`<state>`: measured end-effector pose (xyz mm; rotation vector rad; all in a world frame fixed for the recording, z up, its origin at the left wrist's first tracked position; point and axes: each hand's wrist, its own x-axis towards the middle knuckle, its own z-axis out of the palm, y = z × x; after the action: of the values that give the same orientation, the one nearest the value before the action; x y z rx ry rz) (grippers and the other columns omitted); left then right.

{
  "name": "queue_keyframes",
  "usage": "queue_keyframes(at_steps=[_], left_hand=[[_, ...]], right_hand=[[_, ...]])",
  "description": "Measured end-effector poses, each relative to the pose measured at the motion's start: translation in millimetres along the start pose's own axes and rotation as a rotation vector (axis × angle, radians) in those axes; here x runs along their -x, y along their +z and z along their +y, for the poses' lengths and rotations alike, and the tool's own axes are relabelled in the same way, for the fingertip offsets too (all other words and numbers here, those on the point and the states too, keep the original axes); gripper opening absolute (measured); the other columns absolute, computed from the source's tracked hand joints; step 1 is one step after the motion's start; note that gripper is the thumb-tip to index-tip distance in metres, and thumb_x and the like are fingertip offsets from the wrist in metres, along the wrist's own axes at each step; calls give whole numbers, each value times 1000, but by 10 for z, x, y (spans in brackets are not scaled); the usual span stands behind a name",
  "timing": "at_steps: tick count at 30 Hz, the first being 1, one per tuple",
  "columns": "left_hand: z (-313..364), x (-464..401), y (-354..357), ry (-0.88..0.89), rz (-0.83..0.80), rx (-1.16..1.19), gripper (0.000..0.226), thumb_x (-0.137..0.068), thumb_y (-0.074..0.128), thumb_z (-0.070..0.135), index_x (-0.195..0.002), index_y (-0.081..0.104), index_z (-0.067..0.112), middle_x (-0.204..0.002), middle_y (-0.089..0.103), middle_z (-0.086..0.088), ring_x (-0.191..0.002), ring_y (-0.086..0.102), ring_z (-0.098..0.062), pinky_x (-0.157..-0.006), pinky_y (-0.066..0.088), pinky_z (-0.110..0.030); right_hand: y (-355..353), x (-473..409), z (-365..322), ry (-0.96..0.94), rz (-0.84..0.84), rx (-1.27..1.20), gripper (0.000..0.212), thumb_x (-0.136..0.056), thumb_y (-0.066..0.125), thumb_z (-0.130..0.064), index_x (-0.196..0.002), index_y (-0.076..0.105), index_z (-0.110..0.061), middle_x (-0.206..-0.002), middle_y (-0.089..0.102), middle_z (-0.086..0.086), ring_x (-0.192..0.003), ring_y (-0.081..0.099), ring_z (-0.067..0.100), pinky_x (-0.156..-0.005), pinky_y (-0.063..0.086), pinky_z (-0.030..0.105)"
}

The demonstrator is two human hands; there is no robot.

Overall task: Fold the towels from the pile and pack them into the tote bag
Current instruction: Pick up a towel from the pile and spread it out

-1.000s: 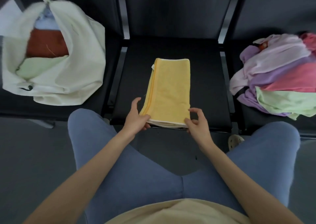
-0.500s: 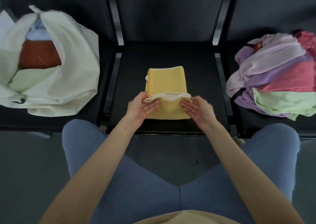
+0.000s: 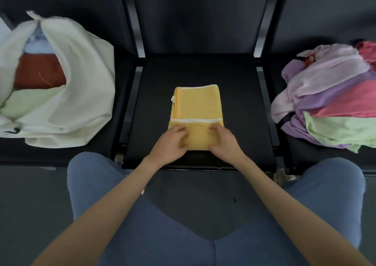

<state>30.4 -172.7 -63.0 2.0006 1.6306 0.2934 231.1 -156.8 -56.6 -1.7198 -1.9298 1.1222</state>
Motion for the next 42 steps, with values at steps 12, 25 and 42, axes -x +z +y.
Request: queue_keyframes(at_steps=[12,25,42], left_hand=[[-48,-37,-50,91,-99,-326,30,-83,57,18,-108,66,4,-122,62,-8,-103,60,-23,-86,52,-40],[198,433,-180,-162,-7,275,13,-88,63,27,-81,64,16,-75,63,-1,-66,57,-12,-59,41,-24],[282,117,-69,-540,291,909,52,-89,66,39,-128,53,8,-106,58,4,-98,56,-9,-72,44,-19]], right_hand=[[24,0,297,-328,42,617,58,-79,56,-4,-136,50,-12,-144,47,2,-137,36,16,-112,18,31],[-421,531,261,8,-23,-168,8,-85,61,-16,-84,58,-9,-76,54,2,-70,49,14,-61,37,26],[-214,119,328,90,40,-200,54,-90,63,-30,-136,43,-11,-126,56,3,-117,53,21,-94,45,33]])
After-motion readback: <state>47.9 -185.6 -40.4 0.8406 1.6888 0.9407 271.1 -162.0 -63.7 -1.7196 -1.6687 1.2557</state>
